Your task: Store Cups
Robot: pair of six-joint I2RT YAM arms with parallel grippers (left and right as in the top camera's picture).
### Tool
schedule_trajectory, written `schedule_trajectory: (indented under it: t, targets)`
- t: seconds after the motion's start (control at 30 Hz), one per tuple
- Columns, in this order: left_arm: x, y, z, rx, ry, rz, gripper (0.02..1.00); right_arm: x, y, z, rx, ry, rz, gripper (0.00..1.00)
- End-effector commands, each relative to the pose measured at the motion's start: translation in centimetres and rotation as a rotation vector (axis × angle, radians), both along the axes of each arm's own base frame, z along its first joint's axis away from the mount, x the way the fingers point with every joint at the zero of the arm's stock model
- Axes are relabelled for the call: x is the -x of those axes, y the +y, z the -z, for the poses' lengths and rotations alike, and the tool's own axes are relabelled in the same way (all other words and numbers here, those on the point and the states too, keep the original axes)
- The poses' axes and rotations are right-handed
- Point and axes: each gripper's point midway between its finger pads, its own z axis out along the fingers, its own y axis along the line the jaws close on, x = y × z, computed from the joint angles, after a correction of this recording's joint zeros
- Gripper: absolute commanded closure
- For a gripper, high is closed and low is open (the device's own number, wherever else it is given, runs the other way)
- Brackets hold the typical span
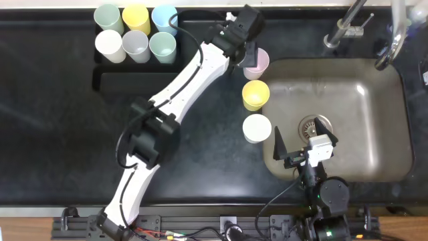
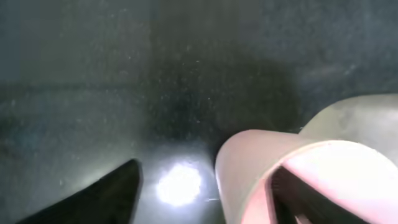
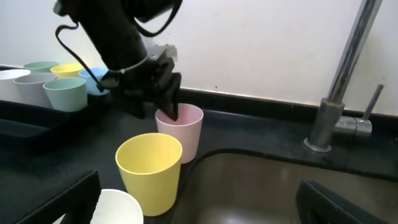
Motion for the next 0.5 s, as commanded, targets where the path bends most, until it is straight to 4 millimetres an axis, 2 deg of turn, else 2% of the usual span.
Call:
schedule_trajectory:
  t: [0.03, 0.07, 0.2, 0.3, 0.4, 0.5]
  targets:
    - [-0.6, 0.1, 0.3, -0.006, -0.008, -0.009, 0.638, -0.1, -0.2, 0.3, 0.003, -0.003, 0.01, 0.003]
    - [-0.6, 0.1, 0.3, -0.006, -0.008, -0.009, 0.713, -0.1, -0.2, 0.3, 0.003, -0.003, 0.01, 0.005]
    - [-0.5, 0.0, 0.1, 0.0, -0.008, -0.006, 0.873, -0.1, -0.2, 0.3, 0.003, -0.003, 0.01, 0.003]
    - [-0.4, 0.0, -1.7, 0.018, -0.03, -0.001, 0.982, -0.1, -0.2, 0.3, 0.003, -0.003, 0.01, 0.003]
    - [-0.5, 0.4, -5.3, 0.021, -0.096, 0.016, 0.985, -0.1, -0.2, 0.3, 0.003, -0.003, 0.01, 0.003]
    - [0.0, 3.1, -10.2, -0.029, -0.184, -0.038, 0.985, -0.1, -0.2, 0.3, 0.003, -0.003, 0.01, 0.003]
